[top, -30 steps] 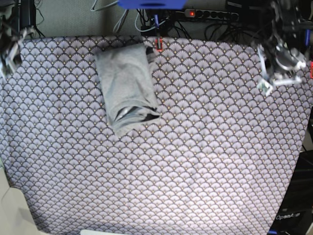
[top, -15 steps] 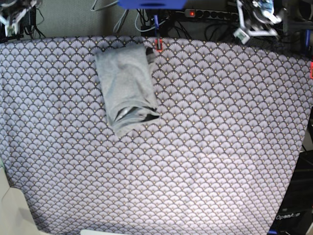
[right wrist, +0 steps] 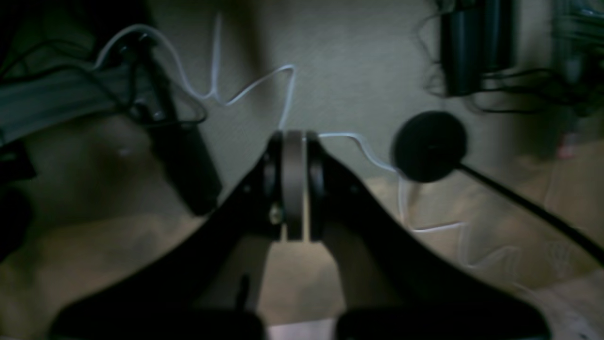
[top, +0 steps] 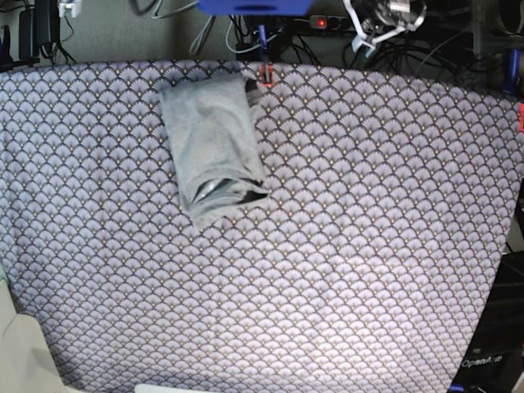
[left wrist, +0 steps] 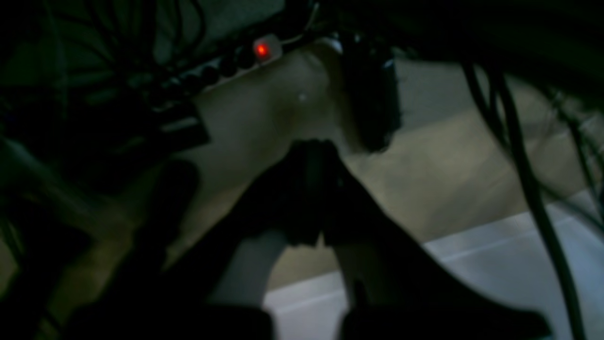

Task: Fold the T-shirt properly

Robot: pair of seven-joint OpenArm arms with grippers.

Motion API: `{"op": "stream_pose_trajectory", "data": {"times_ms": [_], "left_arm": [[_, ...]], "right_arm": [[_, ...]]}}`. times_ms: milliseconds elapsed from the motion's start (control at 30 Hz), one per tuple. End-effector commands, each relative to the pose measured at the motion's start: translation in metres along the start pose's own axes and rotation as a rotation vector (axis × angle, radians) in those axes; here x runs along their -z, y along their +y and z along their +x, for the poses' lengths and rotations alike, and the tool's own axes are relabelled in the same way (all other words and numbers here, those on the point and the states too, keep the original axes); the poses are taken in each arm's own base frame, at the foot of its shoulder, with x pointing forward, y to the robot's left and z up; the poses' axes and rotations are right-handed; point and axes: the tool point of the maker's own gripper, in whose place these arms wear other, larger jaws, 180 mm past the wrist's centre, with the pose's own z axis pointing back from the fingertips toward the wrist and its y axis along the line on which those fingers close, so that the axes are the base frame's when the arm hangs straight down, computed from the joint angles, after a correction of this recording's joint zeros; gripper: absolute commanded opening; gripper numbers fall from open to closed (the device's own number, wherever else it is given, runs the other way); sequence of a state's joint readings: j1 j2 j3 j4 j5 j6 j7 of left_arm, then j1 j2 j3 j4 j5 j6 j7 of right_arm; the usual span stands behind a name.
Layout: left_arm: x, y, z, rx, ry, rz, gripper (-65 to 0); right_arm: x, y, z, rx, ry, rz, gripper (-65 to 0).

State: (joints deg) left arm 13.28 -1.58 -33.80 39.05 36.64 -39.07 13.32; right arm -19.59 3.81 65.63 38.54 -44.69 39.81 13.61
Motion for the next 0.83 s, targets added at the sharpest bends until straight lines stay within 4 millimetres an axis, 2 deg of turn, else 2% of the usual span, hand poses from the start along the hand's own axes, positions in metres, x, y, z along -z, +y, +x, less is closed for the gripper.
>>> {"op": "stream_pose_trajectory", "data": {"times_ms": [0,67,100,167,233,267,333,400,500,600,667,767,800], "left_arm": [[0.007,-0.011,-0.004,-0.051,-0.009,-0.054,-65.0],[0.023,-0.011,-0.003,-0.141,-0.013,-0.010,-65.0],[0.029,-0.005,-0.004,-0.165,-0.006,0.041,-65.0],[0.036,0.006,-0.008,-0.204,0.021,0.145,-65.0],[0.038,0.015,-0.009,-0.225,0.030,0.247,-65.0],[0.036,0.022,-0.007,-0.226,0.029,0.315,-65.0],[0.026,0.050,0.005,-0.216,-0.017,0.474,-65.0],[0.017,0.065,0.010,-0.223,-0.055,0.573,-65.0],[0.020,0.054,0.013,-0.262,-0.087,0.575,-65.0],[0.018,0.056,0.016,-0.255,-0.111,0.606,-65.0],[0.016,0.055,0.012,-0.226,-0.121,0.620,-65.0],[0.016,0.056,0.012,-0.235,-0.127,0.624,-65.0],[0.016,0.056,0.014,-0.236,-0.132,0.623,-65.0]], "right_arm": [[0.001,0.000,-0.007,0.011,0.005,0.021,-65.0],[0.015,0.033,-0.022,0.034,0.059,0.125,-65.0],[0.022,0.039,-0.027,0.026,0.091,0.132,-65.0],[0.034,0.039,-0.038,0.000,0.153,0.073,-65.0],[0.044,0.042,-0.038,-0.040,0.195,0.033,-65.0],[0.048,0.033,-0.029,-0.079,0.188,-0.019,-65.0],[0.052,0.016,-0.015,-0.137,0.167,-0.128,-65.0],[0.054,0.021,-0.016,-0.161,0.163,-0.194,-65.0],[0.057,0.036,-0.014,-0.169,0.149,-0.218,-65.0],[0.058,0.040,-0.007,-0.190,0.116,-0.283,-65.0],[0.057,0.043,-0.006,-0.212,0.111,-0.329,-65.0],[0.061,0.050,0.005,-0.228,0.098,-0.333,-65.0],[0.062,0.056,0.003,-0.223,0.104,-0.319,-65.0]]}}
